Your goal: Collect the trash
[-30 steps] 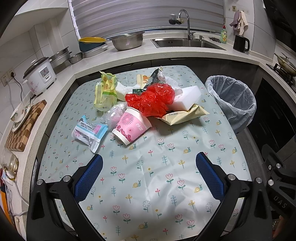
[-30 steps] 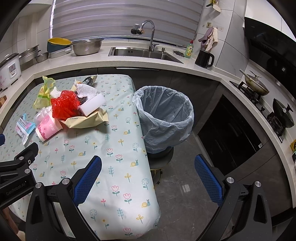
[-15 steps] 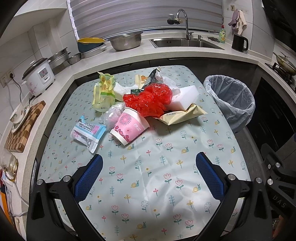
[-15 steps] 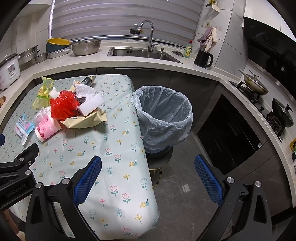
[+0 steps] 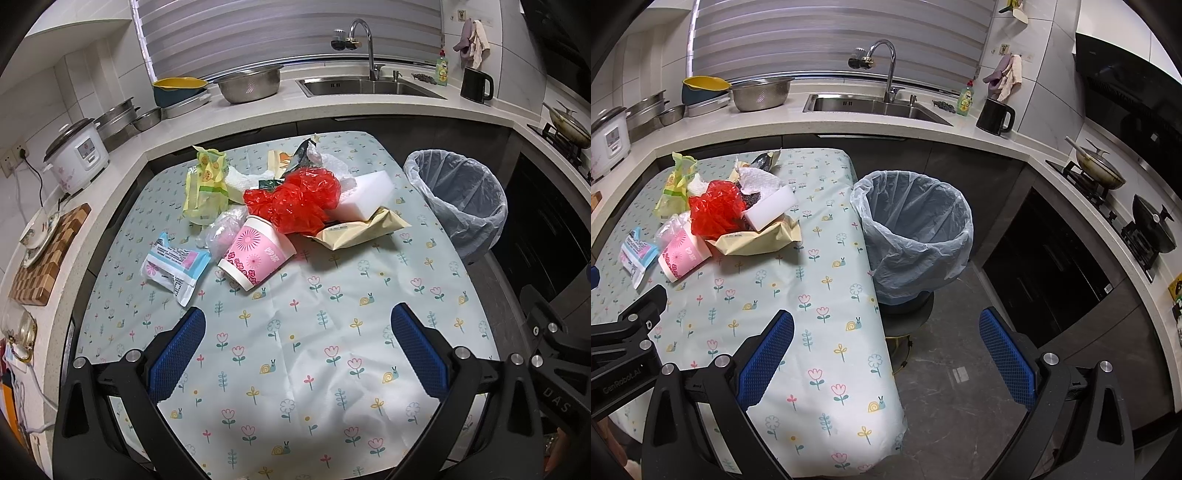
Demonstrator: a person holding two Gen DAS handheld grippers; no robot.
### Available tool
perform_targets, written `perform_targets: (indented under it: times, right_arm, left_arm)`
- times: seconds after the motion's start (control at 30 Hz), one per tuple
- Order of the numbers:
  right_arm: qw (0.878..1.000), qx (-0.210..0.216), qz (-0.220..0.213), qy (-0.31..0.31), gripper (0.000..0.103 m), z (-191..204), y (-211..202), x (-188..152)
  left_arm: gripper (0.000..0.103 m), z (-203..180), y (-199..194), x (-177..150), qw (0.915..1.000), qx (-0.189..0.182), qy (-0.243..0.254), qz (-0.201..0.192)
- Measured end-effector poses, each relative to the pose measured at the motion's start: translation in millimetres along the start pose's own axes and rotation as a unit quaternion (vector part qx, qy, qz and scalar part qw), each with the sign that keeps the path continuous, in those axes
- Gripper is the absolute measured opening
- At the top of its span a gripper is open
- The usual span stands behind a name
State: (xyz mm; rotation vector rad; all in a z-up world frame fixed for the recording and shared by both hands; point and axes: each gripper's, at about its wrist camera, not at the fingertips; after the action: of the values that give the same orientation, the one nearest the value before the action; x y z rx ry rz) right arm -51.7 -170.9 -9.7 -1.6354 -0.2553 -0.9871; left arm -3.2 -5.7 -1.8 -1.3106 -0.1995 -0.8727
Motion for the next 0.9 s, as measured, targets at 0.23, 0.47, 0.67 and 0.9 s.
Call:
perform_targets:
  times: [0.23, 0.47, 0.67, 0.9]
  right_arm:
    - [1.000, -0.001, 0.000, 0.001, 0.096, -0.3, 0.0, 0.2]
    - [1.000, 0.000, 0.000, 0.001, 0.096, 0.6, -0.4, 0.2]
    - [1.000, -0.001, 0.001, -0.002, 0.096, -1.5, 0.6, 0.2]
    - [1.000, -0.002, 0.002, -0.006, 0.096, -2.7, 0.6, 0.8]
  left_arm:
    - [0.096, -2.5, -0.9, 1.4, 1.0000, -0.001, 0.002, -0.002]
    - [0.096, -4.9, -2.3, 3.0, 1.0000, -0.003, 0.002, -0.004]
    - [0.096, -2.5, -3.2, 3.2, 1.0000, -0.007, 0.000, -0.004]
    - [0.096, 3.2, -0.6, 1.5, 0.9999, -0.011, -0.007, -0.003]
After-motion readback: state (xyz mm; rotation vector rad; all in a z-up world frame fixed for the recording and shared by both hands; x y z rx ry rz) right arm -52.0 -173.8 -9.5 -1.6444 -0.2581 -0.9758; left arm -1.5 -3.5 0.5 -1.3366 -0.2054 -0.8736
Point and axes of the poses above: each gripper's, at about its wrist camera, not at the fingertips, and y roughly the way its jaws point, z to its left, x to its top, and after that the axes turned 15 degrees about y, right-handed
